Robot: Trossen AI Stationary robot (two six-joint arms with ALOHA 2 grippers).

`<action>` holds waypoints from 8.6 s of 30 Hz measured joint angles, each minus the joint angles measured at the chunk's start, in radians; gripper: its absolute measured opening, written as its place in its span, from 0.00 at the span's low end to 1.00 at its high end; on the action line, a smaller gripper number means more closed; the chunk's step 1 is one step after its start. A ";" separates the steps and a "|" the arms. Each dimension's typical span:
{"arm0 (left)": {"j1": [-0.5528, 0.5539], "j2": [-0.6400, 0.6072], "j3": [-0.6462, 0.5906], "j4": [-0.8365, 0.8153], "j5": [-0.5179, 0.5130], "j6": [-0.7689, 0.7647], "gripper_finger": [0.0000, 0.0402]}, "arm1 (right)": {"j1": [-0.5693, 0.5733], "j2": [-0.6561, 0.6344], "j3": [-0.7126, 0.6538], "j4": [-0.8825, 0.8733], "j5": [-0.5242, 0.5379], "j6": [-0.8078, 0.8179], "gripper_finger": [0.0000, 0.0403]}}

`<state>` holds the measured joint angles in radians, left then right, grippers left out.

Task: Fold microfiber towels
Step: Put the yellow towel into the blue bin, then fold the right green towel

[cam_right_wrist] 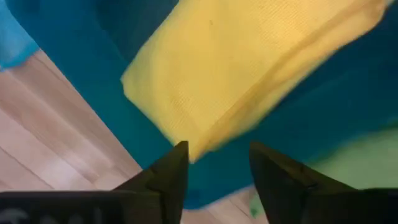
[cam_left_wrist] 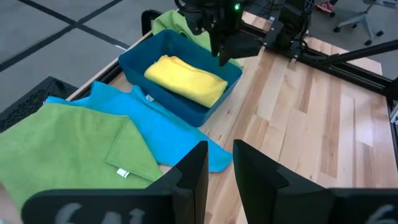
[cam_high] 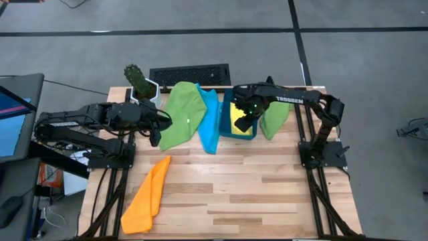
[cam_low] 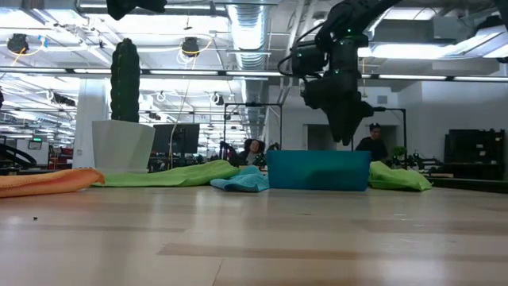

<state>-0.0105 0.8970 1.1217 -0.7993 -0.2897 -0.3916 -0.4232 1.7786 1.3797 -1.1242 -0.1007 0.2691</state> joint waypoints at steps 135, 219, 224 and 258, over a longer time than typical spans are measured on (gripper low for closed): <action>-0.182 0.762 0.000 0.916 0.465 0.290 0.39 | 1.148 -0.595 -0.279 0.351 0.236 1.343 0.02; -0.172 0.904 0.206 0.843 0.523 0.723 0.40 | 0.866 -0.458 -0.270 0.730 0.046 0.795 0.02; -0.178 0.904 0.206 0.904 0.526 0.728 0.40 | 0.866 -0.458 -0.270 0.752 0.047 0.795 0.02; -0.160 0.833 0.206 0.793 0.276 0.516 0.00 | 0.872 -0.492 -0.270 0.425 0.068 0.840 0.19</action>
<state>-0.1709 1.7300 1.3273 -0.0064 -0.0140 0.1243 0.4485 1.2863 1.1099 -0.6989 -0.0327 1.1088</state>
